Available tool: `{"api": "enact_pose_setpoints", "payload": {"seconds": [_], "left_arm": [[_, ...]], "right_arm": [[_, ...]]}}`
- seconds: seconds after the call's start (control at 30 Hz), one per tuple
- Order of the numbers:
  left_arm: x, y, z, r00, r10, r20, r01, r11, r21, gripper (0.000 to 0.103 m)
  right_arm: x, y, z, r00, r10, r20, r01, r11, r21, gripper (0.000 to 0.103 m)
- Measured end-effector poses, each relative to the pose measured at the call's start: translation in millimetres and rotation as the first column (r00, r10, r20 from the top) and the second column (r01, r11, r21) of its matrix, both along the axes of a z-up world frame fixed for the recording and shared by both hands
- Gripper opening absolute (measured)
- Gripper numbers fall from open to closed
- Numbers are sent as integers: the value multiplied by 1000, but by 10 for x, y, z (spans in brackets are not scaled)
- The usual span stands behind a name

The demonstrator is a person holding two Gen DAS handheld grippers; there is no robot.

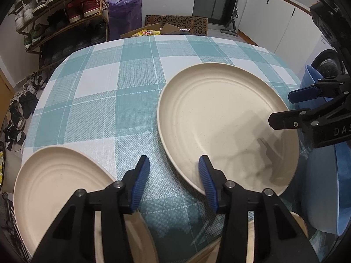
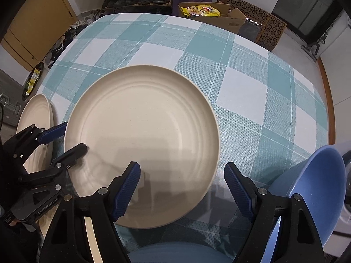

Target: Organize plates and bowls

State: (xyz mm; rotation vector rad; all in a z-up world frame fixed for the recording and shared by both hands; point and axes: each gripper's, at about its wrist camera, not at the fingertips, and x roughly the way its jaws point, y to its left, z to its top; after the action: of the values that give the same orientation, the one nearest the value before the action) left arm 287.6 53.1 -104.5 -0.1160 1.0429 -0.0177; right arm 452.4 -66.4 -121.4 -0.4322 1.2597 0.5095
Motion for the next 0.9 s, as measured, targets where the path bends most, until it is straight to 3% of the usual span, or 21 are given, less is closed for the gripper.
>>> {"api": "enact_pose_setpoints", "payload": {"seconds": [0.2, 0.47, 0.7, 0.9], "left_arm": [[1, 11, -3, 1000, 3, 1, -3, 1000, -6, 46], [7, 10, -6, 1000, 3, -1, -3, 1000, -5, 46], [13, 14, -8, 1000, 2, -1, -2, 1000, -6, 46], [24, 27, 0, 1000, 3, -2, -3, 1000, -13, 46]], "right_arm": [[-12, 30, 97, 1000, 3, -8, -3, 999, 48, 81], [71, 121, -48, 1000, -4, -4, 4, 999, -41, 81], [88, 168, -111, 1000, -2, -28, 0, 998, -60, 81], [44, 223, -86, 999, 16, -50, -17, 1000, -20, 81]]}}
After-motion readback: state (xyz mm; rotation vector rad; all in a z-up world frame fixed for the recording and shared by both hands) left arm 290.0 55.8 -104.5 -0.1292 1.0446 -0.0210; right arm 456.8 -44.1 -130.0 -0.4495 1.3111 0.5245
